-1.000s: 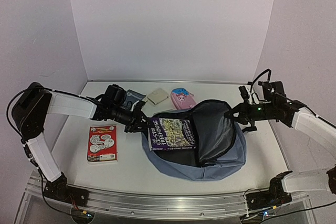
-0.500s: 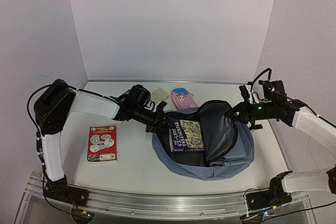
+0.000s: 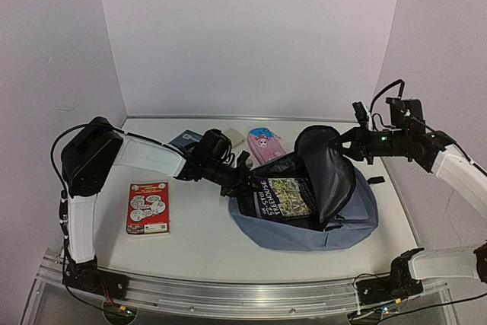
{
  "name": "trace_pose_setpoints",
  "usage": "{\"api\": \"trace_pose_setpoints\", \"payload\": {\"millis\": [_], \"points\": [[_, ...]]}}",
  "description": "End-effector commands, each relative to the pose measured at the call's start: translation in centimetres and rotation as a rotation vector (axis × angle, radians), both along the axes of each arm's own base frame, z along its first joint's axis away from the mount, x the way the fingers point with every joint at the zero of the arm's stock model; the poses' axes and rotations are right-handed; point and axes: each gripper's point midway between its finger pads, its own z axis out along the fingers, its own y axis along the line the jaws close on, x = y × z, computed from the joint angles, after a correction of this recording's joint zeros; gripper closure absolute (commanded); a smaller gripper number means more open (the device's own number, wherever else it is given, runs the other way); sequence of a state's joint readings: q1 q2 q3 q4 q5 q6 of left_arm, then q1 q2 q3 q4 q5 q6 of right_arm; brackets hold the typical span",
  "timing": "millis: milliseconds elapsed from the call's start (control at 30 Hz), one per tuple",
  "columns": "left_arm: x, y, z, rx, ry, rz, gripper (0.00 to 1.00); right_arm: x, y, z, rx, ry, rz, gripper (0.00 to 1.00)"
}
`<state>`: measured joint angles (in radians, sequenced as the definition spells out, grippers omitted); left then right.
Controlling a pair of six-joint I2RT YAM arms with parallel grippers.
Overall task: Pack the student bag
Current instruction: Place the book in the student bag.
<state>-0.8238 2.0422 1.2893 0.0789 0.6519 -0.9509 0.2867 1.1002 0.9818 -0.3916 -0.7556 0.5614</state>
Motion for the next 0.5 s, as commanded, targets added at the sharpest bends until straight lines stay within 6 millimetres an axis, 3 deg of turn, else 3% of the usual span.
{"api": "trace_pose_setpoints", "payload": {"millis": [0,200,467], "points": [[1.8,-1.4,4.3,-0.095,-0.089,0.024,1.00,-0.2,0.4,6.2,0.080,-0.143,0.017,1.00],[2.3,-3.5,7.0,-0.204,-0.113,0.020,1.00,0.1,0.2,4.3,0.062,-0.104,-0.001,1.00],[0.7,-6.1,12.5,-0.390,-0.132,-0.037,1.00,0.4,0.1,3.0,0.041,-0.084,-0.010,1.00]]}}
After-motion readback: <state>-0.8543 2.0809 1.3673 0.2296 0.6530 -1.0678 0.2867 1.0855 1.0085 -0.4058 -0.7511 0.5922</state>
